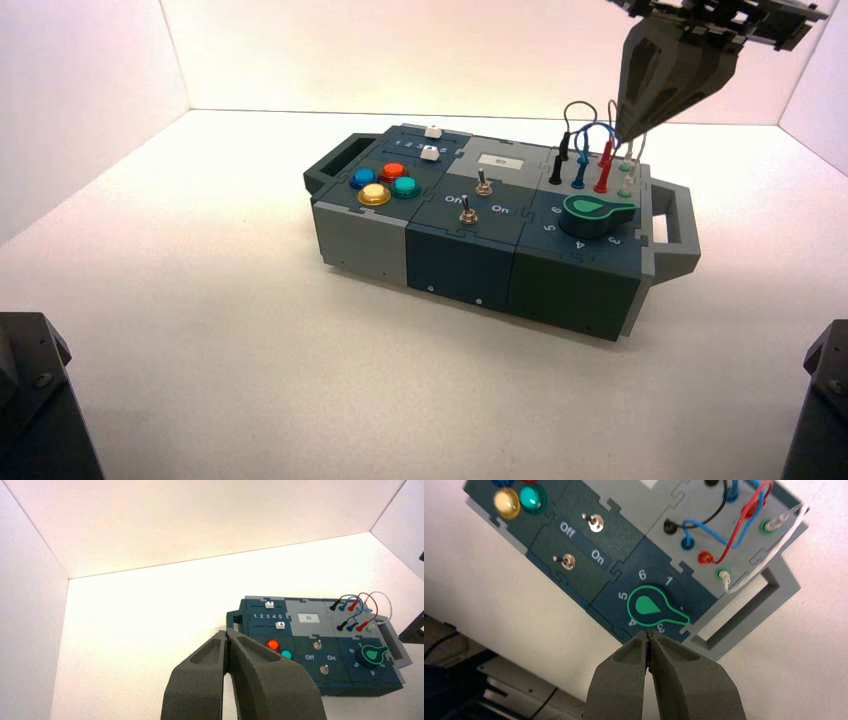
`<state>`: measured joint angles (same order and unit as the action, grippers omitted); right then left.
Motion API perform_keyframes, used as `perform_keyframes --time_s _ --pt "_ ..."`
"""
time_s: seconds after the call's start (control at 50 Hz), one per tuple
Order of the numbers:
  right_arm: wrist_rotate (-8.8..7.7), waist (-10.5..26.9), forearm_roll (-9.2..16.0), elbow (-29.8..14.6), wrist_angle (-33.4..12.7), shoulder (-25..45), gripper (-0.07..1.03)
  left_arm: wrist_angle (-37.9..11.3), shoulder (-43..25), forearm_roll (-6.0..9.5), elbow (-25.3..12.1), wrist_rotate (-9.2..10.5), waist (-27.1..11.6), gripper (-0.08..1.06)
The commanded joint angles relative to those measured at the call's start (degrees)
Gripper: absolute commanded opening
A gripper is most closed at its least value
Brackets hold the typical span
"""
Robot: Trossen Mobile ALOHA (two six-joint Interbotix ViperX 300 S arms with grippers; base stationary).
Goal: Turn the knob to position 2.
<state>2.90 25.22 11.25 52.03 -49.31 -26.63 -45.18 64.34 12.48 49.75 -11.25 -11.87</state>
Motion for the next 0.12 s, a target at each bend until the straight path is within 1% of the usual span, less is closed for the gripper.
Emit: perform_keyframes --time_s 0.02,0.12 --pt "-0.18 0.1 0.3 0.4 1.9 -0.8 -0.02 0.6 0.1 -0.09 -0.3 0.18 -0.3 -0.03" --pt "-0.44 0.1 0.1 1.0 2.6 -0.5 -0.02 0.9 -0.1 -0.09 0.2 0.18 -0.3 -0.03"
